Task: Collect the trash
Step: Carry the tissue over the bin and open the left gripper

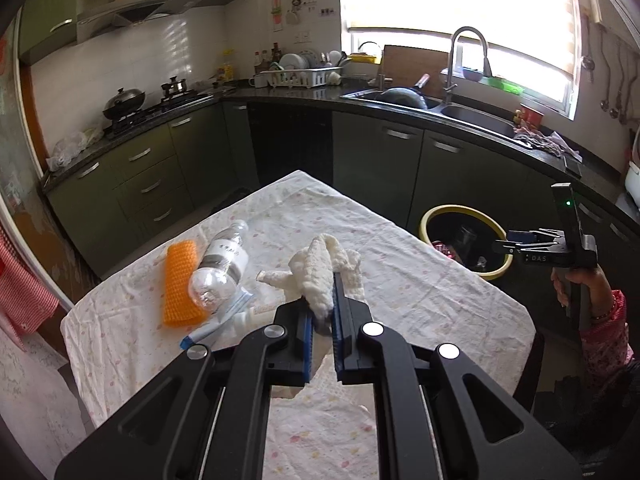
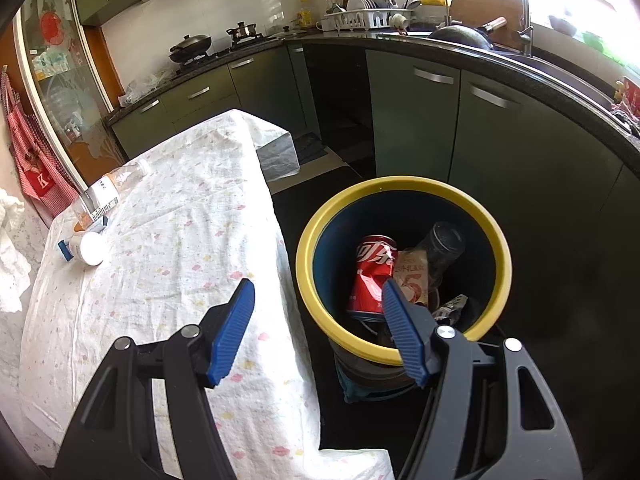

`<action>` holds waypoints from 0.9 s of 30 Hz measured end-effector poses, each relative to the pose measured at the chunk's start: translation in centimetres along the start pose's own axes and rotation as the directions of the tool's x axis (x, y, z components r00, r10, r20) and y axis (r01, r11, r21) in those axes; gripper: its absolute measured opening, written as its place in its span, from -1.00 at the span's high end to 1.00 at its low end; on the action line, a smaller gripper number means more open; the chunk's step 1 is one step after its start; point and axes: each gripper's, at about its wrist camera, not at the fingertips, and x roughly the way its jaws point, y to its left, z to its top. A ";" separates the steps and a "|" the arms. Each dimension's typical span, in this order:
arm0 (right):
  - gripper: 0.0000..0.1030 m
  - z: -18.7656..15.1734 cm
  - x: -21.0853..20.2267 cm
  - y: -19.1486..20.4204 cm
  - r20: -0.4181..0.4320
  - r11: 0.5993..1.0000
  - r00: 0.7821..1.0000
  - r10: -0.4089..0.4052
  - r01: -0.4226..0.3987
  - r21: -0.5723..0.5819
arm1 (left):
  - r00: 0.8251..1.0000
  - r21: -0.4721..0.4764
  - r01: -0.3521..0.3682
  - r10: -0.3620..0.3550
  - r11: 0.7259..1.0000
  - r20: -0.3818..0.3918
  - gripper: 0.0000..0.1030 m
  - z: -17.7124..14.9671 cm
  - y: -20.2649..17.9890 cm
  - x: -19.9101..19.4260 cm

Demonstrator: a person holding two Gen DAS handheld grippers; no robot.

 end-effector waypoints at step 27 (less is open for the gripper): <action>-0.35 -1.7 -3.6 -12.4 0.067 0.964 0.989 -0.132 0.112 0.241 | 0.905 0.145 0.413 -0.386 0.899 -0.181 0.27 11.5 -26.9 28.3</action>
